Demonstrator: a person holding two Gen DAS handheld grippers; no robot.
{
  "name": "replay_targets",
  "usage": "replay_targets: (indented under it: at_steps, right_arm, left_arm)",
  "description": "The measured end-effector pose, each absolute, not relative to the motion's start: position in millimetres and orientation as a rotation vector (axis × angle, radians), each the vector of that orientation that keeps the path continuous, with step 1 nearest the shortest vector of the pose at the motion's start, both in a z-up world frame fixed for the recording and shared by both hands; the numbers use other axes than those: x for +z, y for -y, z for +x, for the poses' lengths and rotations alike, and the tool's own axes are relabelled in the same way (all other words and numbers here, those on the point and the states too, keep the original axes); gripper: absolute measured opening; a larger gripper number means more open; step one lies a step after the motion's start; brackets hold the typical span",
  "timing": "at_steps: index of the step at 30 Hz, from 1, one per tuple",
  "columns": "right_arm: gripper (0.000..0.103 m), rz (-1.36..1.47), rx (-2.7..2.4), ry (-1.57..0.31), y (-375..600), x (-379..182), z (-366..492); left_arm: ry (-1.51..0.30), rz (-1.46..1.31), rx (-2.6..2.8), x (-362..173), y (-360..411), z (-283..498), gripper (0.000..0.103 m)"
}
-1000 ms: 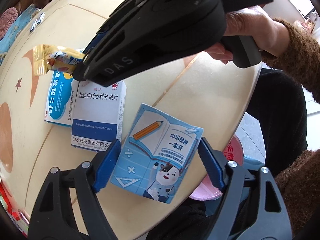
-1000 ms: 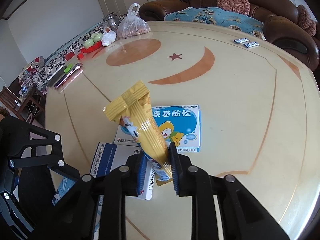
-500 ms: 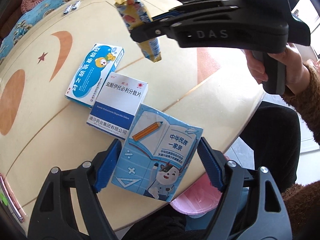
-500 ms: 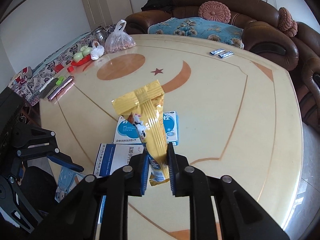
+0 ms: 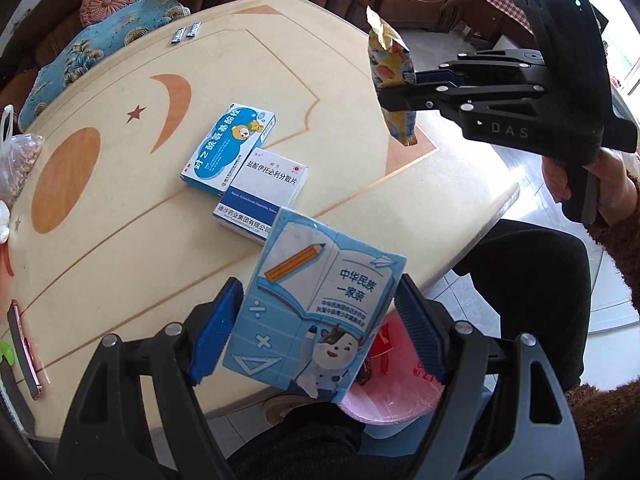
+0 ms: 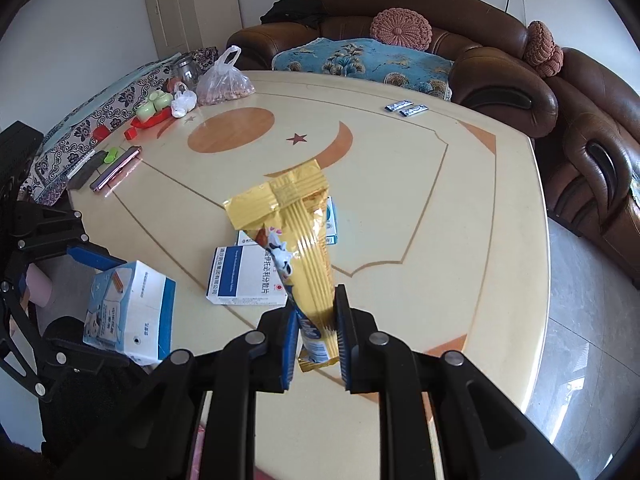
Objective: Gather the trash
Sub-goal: 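Carry the milk carton and snack bag in both grippers over the pink bin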
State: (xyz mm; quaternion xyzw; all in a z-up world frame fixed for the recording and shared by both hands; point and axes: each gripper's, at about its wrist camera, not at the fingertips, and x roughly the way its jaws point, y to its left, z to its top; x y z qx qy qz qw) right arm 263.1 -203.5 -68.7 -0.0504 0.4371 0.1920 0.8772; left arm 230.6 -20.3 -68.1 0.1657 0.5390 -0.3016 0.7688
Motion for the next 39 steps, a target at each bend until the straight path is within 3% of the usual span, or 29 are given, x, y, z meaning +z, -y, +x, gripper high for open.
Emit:
replay_targets:
  at_steps: [15,39]
  right_arm:
    - [0.017,-0.108,0.381,-0.928,204.2,-54.6,158.3]
    - [0.017,-0.117,0.424,-1.049,171.4,-124.8,57.6]
  left_arm:
    - [-1.115,0.382,-0.67,-54.3,16.4,161.5,0.076]
    - [-1.192,0.376,-0.69,-132.8,14.3,87.5,0.076]
